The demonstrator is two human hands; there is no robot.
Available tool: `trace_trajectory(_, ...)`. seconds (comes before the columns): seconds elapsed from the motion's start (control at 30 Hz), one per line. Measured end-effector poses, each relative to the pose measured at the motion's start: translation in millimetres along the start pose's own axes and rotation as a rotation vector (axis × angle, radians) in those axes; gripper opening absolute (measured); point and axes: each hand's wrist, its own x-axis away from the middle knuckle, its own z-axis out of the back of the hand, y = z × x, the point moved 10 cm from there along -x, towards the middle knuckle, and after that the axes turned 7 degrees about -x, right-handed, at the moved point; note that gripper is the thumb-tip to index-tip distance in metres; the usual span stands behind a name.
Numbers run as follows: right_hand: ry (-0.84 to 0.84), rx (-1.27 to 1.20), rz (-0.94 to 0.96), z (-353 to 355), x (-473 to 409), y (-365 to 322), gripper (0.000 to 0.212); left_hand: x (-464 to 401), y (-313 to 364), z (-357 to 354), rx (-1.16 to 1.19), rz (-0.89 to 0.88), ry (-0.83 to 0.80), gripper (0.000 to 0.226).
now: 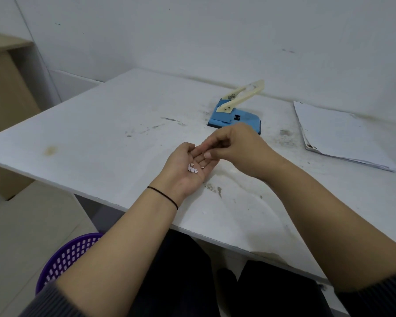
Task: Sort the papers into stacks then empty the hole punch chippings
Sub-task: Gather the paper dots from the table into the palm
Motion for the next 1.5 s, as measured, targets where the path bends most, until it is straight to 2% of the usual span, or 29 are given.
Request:
trace_trajectory(0.23, 0.084, -0.051, 0.037, 0, 6, 0, 0.041, 2, -7, -5, -0.015, 0.019, -0.021, 0.038)
trace_trajectory(0.5, 0.134, 0.007, 0.041, 7, 4, 4, 0.034, 4, -5, -8, 0.016, 0.036, -0.037, 0.036)
trace_trajectory(0.67, 0.105, -0.003, 0.020, 0, 6, 7, 0.040, 6, -6, -8, 0.001, 0.039, -0.031, 0.038)
trace_trajectory(0.77, -0.002, 0.012, 0.020, -7, 14, 5, 0.032, 6, 0, -5, -0.042, 0.030, -0.012, 0.040)
trace_trajectory(0.87, -0.198, 0.161, -0.029, -29, 29, 15, 0.019, 4, 6, -2, -0.037, 0.016, -0.003, 0.040)
trace_trajectory(0.97, -0.312, 0.250, -0.001, -47, 43, 18, 0.014, 5, 7, -2, -0.068, 0.003, -0.018, 0.041)
trace_trajectory(1.3, -0.335, 0.306, 0.097, -62, 51, 7, 0.009, 12, 1, -1, -0.120, 0.005, -0.029, 0.040)
trace_trajectory(1.5, -0.381, 0.431, 0.136, -74, 54, 3, 0.010, 12, -2, -1, -0.098, 0.024, -0.022, 0.040)
